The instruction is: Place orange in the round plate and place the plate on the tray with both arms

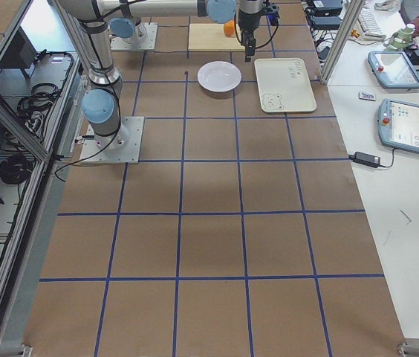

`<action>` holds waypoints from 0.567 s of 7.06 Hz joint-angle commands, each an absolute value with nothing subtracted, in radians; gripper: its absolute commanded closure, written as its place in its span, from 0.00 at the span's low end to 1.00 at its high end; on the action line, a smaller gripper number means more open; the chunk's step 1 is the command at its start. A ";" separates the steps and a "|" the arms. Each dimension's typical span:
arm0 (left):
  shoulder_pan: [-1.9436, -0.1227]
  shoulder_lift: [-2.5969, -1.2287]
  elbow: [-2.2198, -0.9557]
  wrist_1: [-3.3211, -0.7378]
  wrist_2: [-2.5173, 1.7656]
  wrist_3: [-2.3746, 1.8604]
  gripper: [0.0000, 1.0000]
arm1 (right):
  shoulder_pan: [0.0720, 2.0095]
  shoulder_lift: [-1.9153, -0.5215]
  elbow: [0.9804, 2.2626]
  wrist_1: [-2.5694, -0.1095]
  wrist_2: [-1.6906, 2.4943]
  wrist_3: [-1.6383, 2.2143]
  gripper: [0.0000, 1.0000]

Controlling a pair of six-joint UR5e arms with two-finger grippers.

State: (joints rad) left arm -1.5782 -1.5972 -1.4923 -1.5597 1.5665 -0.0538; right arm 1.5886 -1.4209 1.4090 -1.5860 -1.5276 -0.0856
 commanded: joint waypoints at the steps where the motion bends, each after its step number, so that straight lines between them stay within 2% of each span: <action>1: -1.577 -1.592 -1.496 -1.560 1.566 -0.054 0.00 | 1.585 -1.410 1.410 -1.586 -1.499 -0.087 0.00; 3: -1.577 -1.592 -1.496 -1.560 1.568 -0.051 0.00 | 1.588 -1.420 1.411 -1.628 -1.511 -0.090 0.00; 4: -1.575 -1.592 -1.496 -1.560 1.568 -0.051 0.00 | 1.588 -1.428 1.411 -1.631 -1.537 -0.077 0.09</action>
